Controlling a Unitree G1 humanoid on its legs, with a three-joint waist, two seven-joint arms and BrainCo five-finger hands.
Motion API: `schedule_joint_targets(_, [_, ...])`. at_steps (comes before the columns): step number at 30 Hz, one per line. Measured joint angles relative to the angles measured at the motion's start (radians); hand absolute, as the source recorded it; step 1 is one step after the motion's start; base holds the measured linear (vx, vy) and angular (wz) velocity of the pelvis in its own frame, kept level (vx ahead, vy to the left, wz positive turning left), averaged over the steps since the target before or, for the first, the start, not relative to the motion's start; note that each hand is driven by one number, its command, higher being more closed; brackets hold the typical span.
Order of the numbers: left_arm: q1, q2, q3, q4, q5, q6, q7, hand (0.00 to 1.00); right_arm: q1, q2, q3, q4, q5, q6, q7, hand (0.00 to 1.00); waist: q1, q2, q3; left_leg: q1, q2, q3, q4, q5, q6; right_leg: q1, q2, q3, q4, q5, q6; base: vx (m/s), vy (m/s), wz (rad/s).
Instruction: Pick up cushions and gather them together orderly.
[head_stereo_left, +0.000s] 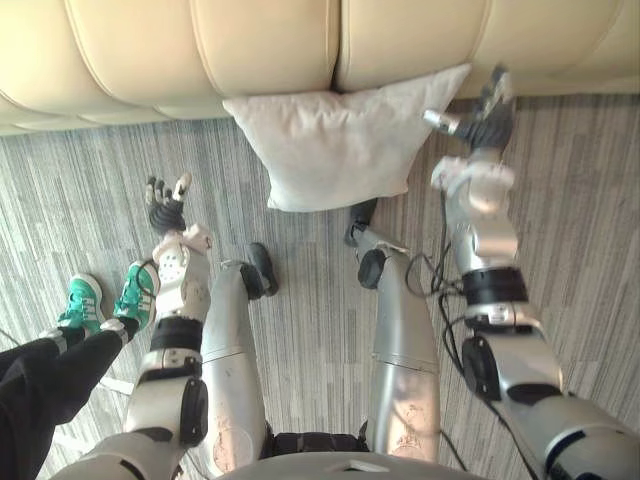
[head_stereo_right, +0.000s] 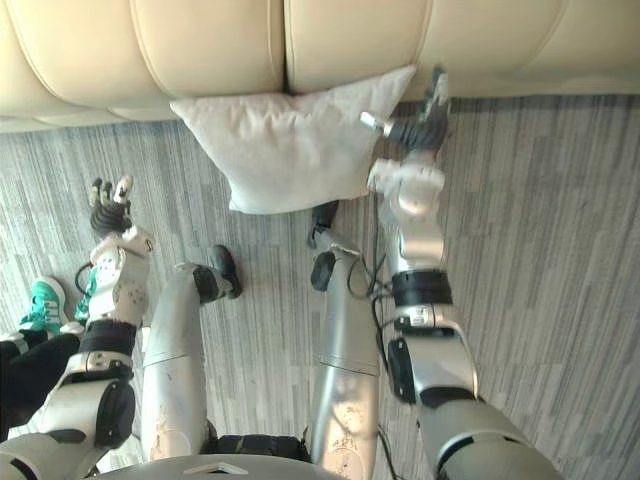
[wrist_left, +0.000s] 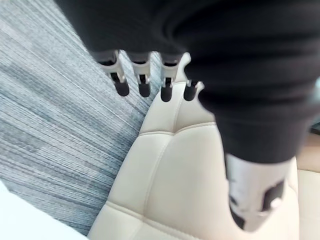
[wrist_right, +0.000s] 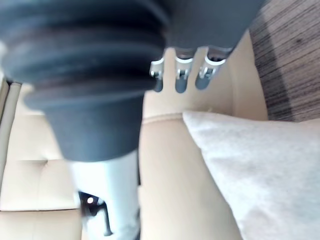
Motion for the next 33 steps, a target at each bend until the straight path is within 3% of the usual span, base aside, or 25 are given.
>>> schedule_joint_targets(10, [-0.242,0.043,-0.11,-0.039,0.069,0.014,0.05,0.0,-0.23,-0.043,0.089,0.097,0.117,0.016,-0.02,0.0,-0.006,0.001,0.001,-0.196,0.008,0.002,0.046,0.037,0.013,-0.17,-0.002,0.003,-0.02,0.075,0.004,-0.11,-0.055,0.01])
schedule_joint_targets(15, [-0.34,0.042,-0.176,-0.014,0.183,0.056,0.087,0.0,-0.329,-0.04,0.147,0.15,0.106,0.003,-0.039,0.0,-0.036,0.001,0.001,-0.264,0.015,0.012,0.067,0.039,0.033,-0.224,0.002,0.007,-0.05,0.101,0.011,-0.12,-0.065,-0.06])
schedule_joint_targets(18, [-0.403,0.036,-0.218,0.047,0.231,0.09,0.089,0.0,-0.391,-0.04,0.145,0.209,0.094,-0.004,-0.033,0.0,-0.038,0.003,0.001,-0.281,0.017,0.037,0.018,0.063,0.052,-0.236,-0.004,-0.009,-0.111,0.107,0.025,-0.14,-0.091,-0.09])
schedule_joint_targets(20, [-0.413,0.021,-0.227,0.049,0.243,0.103,0.095,0.0,-0.389,-0.038,0.135,0.236,0.089,0.0,-0.032,0.0,-0.037,0.005,0.003,-0.292,0.01,0.031,0.015,0.067,0.047,-0.245,-0.008,-0.011,-0.113,0.124,0.011,-0.09,-0.11,0.11])
schedule_joint_targets(28, [-0.428,0.016,-0.2,0.042,0.262,0.124,0.168,0.0,-0.286,0.037,0.072,0.16,0.077,-0.003,-0.091,0.0,-0.035,0.005,0.003,-0.314,0.027,-0.007,0.015,0.074,0.016,-0.251,0.005,-0.049,-0.101,0.124,0.011,-0.08,-0.156,0.0])
schedule_joint_targets(33, [-0.442,0.018,-0.194,0.04,0.282,0.142,0.173,0.0,-0.238,0.089,0.057,0.118,0.069,0.001,-0.097,0.0,-0.035,0.005,0.003,-0.325,0.04,0.003,0.035,0.056,0.022,-0.257,0.019,-0.042,-0.121,0.131,0.022,-0.1,-0.13,-0.15])
